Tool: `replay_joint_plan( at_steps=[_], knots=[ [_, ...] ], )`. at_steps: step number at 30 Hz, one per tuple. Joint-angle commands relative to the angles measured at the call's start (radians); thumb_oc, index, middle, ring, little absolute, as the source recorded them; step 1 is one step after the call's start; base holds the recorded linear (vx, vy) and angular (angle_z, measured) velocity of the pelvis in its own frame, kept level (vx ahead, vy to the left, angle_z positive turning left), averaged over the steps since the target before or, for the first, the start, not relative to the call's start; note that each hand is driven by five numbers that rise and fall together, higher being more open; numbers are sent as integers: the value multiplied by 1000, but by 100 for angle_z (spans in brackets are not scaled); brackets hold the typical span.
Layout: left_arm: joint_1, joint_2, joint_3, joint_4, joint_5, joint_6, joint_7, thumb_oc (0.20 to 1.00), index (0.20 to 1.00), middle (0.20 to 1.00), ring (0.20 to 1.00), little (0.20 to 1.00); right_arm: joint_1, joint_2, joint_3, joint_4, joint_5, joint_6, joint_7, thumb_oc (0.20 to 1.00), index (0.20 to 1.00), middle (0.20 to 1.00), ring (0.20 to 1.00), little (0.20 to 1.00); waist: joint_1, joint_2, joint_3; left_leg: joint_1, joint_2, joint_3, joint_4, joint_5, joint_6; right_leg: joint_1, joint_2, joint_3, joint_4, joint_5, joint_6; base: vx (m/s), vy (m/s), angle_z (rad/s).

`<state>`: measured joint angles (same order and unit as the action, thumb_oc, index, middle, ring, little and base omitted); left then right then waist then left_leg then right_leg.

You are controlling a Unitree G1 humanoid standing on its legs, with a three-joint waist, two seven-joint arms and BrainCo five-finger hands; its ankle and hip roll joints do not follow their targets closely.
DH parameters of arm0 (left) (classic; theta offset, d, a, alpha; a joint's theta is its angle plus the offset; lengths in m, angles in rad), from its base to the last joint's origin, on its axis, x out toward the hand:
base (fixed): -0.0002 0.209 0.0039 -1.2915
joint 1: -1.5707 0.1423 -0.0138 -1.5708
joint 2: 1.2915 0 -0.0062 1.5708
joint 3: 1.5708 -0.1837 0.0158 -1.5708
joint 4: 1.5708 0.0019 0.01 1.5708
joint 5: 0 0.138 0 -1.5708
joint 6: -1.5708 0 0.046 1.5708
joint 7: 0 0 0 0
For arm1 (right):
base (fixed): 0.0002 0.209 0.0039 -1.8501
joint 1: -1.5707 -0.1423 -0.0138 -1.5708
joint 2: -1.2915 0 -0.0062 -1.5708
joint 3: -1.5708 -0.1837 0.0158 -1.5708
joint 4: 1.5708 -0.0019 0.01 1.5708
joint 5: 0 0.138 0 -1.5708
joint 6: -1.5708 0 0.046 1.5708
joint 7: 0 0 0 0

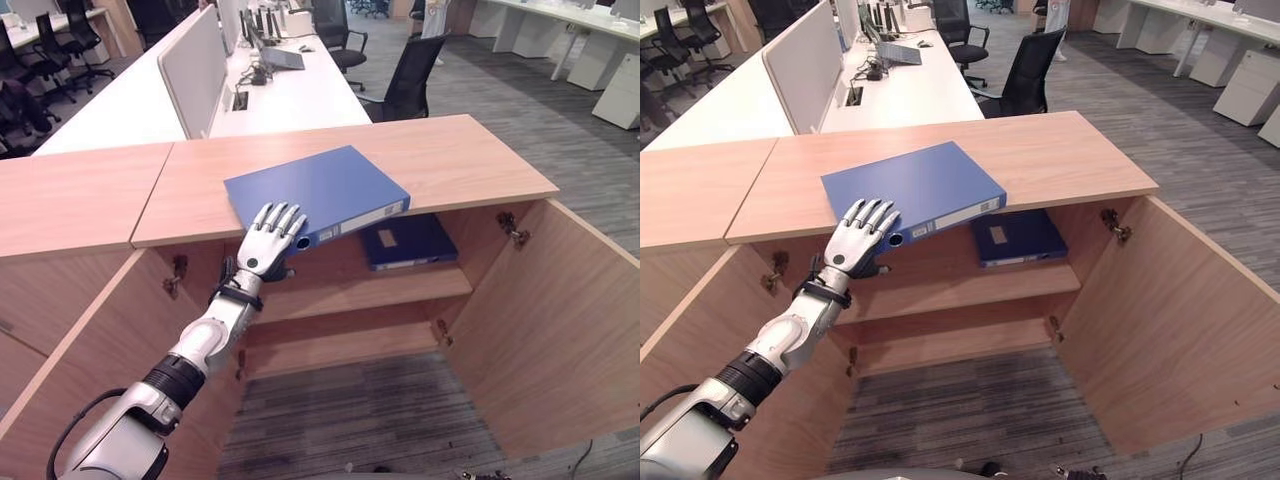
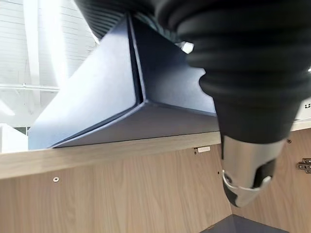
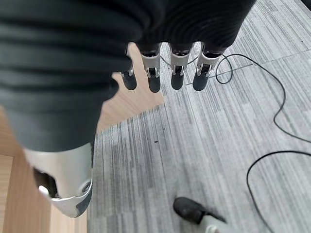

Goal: Put the empty folder in the office cabinet

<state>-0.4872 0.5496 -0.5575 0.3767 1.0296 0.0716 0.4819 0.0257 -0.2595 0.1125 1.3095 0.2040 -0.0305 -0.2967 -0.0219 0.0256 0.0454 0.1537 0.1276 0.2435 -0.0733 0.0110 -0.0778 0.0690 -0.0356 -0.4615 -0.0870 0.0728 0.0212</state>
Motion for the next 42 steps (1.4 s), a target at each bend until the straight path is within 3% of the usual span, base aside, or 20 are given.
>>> replay_joint_plan(
  at_steps=[1,16,17,18,35,39,41,42],
  knots=[
    [-166,24,30,53,27,63,39,1000,1000,1000,1000,1000,-47,-3,40,49,-26,5,-16,1000,1000,1000,1000,1000,-16,-67,-17,-36,-1,31,-14,-17,-23,85,-44,65,0,-92,104,0,0,0],
    [-214,41,97,47,42,133,69,1000,1000,1000,1000,1000,-55,3,49,54,-26,10,-9,1000,1000,1000,1000,1000,-20,-70,-15,-31,-1,36,-14,-21,-23,85,-43,74,0,-91,104,0,0,0],
    [-216,43,87,50,47,128,57,743,743,743,743,743,-55,2,49,53,-25,12,-8,1000,1000,1000,1000,1000,-20,-70,-14,-31,-2,36,-14,-21,-23,86,-43,72,0,-90,105,0,0,0],
    [-216,44,85,51,47,126,54,200,200,200,200,200,-55,1,50,52,-26,12,-7,1000,1000,1000,1000,1000,-20,-71,-14,-31,-2,36,-14,-20,-23,86,-43,72,0,-90,105,0,0,0],
    [-139,26,82,90,-4,99,-10,200,200,200,200,200,-30,0,31,50,-22,13,-9,1000,1000,1000,1000,1000,-29,-73,-7,-27,-3,45,-14,-23,-20,83,-42,82,0,-89,104,0,0,-1],
    [-97,6,105,23,-76,50,-46,200,200,200,200,200,-29,4,25,51,-13,17,-2,1000,1000,1000,1000,1000,-25,-75,-5,-26,-4,41,-14,-23,-18,85,-43,81,0,-89,103,0,0,-1],
    [-36,2,139,-73,-138,6,-70,200,200,200,200,200,-31,8,21,49,-5,21,6,1000,1000,1000,1000,1000,-19,-76,-3,-25,-5,38,-14,-24,-17,87,-43,79,0,-90,102,0,0,0],
    [60,-11,190,-186,-234,-42,-95,200,200,200,200,200,-35,18,13,40,17,21,27,1000,1000,1000,1000,1000,-8,-76,4,-27,-6,33,-14,-23,-16,86,-44,78,0,-89,100,0,0,0]
  ],
)
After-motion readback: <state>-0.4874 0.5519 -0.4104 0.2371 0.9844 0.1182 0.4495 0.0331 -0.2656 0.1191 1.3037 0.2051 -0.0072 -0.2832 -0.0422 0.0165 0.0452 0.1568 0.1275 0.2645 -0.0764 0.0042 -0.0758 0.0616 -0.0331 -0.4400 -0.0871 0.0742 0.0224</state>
